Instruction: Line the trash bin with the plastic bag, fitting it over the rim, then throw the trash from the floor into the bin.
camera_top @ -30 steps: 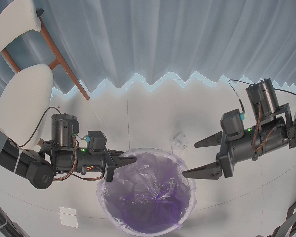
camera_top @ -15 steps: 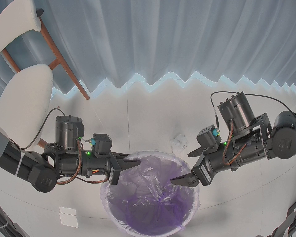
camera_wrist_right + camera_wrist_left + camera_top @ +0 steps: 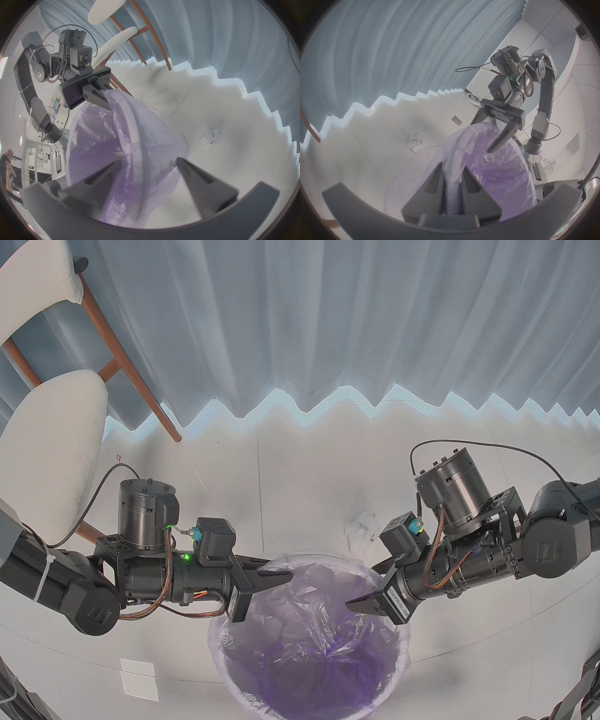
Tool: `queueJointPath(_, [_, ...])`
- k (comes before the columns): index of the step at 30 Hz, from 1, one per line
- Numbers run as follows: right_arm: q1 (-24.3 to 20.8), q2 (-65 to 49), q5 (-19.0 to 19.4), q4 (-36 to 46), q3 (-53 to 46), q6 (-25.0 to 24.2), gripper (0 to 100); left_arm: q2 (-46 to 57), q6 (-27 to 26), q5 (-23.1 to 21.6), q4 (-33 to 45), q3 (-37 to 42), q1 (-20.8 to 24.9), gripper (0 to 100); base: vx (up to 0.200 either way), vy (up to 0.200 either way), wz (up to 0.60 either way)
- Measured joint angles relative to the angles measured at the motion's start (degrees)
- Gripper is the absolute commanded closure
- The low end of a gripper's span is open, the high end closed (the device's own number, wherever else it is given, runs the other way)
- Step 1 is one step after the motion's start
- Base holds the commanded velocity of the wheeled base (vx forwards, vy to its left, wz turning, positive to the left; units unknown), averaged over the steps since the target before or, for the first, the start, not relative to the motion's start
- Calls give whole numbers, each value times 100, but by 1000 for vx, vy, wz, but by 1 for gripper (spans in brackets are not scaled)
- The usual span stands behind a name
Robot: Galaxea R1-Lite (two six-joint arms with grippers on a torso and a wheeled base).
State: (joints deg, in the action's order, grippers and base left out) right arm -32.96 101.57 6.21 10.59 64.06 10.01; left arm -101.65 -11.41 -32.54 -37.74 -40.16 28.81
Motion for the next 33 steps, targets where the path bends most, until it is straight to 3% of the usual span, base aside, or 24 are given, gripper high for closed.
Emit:
queueJointPath(15, [-140,127,-139,-208,-32,-57,100,27,-7,139,4,22,35,100,0,0,0])
queueJointPath(16, [-143,127,-139,-211,-34,-57,100,29,-5,145,4,20,40,0,0,0,0])
queueJointPath(33, [-135,88,-211,-200,-122,-222,100,269,318,265,-84,-52,84,0,0,0,0])
